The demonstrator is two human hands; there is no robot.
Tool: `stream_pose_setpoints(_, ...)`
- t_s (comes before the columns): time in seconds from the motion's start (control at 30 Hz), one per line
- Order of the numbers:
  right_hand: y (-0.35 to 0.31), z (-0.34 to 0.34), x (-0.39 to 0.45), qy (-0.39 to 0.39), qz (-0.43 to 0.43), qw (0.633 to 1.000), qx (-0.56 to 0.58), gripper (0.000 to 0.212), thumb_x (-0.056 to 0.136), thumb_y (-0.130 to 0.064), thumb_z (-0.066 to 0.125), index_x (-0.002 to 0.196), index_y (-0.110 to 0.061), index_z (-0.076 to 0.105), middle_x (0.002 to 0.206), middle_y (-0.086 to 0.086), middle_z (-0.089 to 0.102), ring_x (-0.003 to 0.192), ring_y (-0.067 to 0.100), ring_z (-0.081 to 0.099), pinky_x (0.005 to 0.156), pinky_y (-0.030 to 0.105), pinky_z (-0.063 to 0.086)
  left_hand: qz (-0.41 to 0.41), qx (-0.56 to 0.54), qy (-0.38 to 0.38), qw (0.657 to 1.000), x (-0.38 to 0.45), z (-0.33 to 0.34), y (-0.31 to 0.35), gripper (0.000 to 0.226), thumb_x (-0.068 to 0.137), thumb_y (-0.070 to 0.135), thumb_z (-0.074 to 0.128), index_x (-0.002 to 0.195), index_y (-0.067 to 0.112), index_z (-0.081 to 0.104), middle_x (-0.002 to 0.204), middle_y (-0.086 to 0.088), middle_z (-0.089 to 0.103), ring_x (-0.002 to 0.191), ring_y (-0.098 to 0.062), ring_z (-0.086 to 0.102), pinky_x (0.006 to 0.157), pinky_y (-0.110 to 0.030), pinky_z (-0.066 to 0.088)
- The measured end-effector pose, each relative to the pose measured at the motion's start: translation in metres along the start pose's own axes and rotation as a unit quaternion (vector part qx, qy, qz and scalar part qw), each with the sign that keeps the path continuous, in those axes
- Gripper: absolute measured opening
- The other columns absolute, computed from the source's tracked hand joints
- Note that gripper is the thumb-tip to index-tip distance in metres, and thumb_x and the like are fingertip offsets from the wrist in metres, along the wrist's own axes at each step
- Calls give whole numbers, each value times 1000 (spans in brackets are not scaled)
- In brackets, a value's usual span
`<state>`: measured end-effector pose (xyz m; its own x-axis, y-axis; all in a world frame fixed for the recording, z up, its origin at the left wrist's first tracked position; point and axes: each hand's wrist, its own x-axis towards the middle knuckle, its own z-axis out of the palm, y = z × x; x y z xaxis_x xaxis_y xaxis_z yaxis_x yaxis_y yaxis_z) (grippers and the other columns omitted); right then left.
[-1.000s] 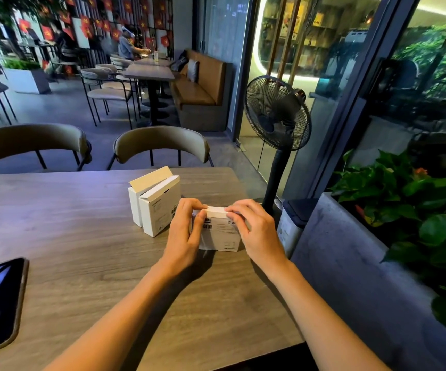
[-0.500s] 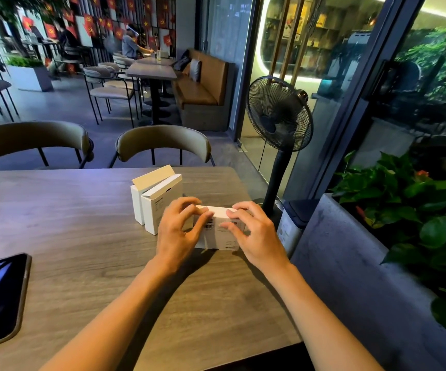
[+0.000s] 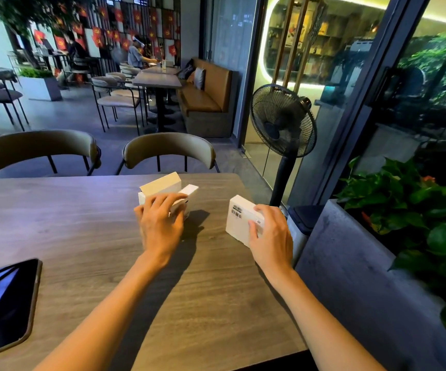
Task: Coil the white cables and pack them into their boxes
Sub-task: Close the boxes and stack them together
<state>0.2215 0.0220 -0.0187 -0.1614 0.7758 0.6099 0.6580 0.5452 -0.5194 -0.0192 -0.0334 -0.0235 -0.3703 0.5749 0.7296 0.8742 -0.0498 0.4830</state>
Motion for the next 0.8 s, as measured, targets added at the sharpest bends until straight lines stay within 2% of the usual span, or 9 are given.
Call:
stream_pose_setpoints(0.13, 7, 3, 2, -15, 54, 996, 66, 43, 95, -9, 71, 135, -14, 57, 132, 7, 55, 121, 22, 58, 67, -1, 44, 15, -104, -35, 994, -1, 6, 0, 29, 85, 9, 80, 113, 13, 74, 121, -10, 70, 116, -28, 60, 98, -44, 51)
stream_pose_setpoints(0.2, 9, 3, 3, -19, 66, 995, 79, 44, 95, -9, 70, 137, -14, 56, 132, 8, 55, 122, 22, 56, 74, -7, 38, 43, -122, -34, 991, -3, 6, 0, 29, 87, 14, 78, 116, 12, 74, 122, -10, 69, 116, -24, 61, 99, -37, 52)
stream_pose_setpoints(0.27, 10, 2, 5, -29, 65, 995, 75, 44, 95, -9, 71, 136, -15, 56, 131, 8, 55, 122, 22, 55, 75, -7, 38, 78, -144, -48, 985, -4, 5, 2, 30, 89, 21, 76, 117, 12, 74, 122, -8, 70, 115, -19, 63, 99, -24, 50)
stream_pose_setpoints(0.33, 8, 2, 9, -44, 65, 994, 76, 44, 95, -8, 71, 134, -17, 56, 131, 8, 55, 123, 24, 55, 69, -3, 43, 93, -172, -72, 978, -5, 3, 8, 28, 90, 24, 74, 116, 13, 75, 122, -4, 71, 114, -16, 64, 98, -22, 53)
stream_pose_setpoints(0.43, 8, 4, 14, -64, 66, 993, 77, 43, 94, -11, 73, 132, -20, 55, 133, 7, 55, 126, 24, 56, 65, 2, 45, 66, -220, -89, 969, -8, 3, 15, 22, 93, 24, 72, 113, 15, 74, 119, 1, 72, 112, -12, 66, 93, -29, 58)
stream_pose_setpoints(0.5, 7, 3, 15, -65, 54, 994, 71, 47, 90, -19, 79, 131, -20, 54, 131, 4, 54, 123, 22, 55, 72, 7, 45, 21, -267, -111, 957, -8, 1, 19, 18, 96, 23, 68, 112, 16, 72, 117, 7, 72, 111, -12, 66, 86, -31, 61)
stream_pose_setpoints(0.57, 7, 3, 16, -44, 32, 998, 45, 52, 85, -32, 83, 128, -20, 56, 129, 2, 53, 118, 20, 53, 85, 23, 49, -5, -296, -136, 946, -8, 0, 19, 15, 99, 24, 64, 112, 17, 68, 116, 9, 70, 111, -13, 66, 83, -34, 61)
stream_pose_setpoints(0.63, 9, 3, 16, -7, 2, 1000, 20, 52, 82, -42, 83, 122, -19, 59, 124, 1, 55, 114, 20, 53, 97, 35, 44, -13, -311, -152, 938, -8, 3, 19, 12, 102, 25, 59, 111, 19, 64, 115, 8, 68, 110, -16, 66, 82, -38, 62)
stream_pose_setpoints(0.8, 3, -1, 16, 30, -6, 999, 31, 53, 88, -63, 62, 118, -19, 61, 121, 0, 58, 112, 18, 53, 99, 38, 38, -34, -341, -144, 928, -16, 10, 25, 12, 103, 26, 51, 111, 18, 56, 112, 9, 64, 108, -17, 65, 81, -37, 61)
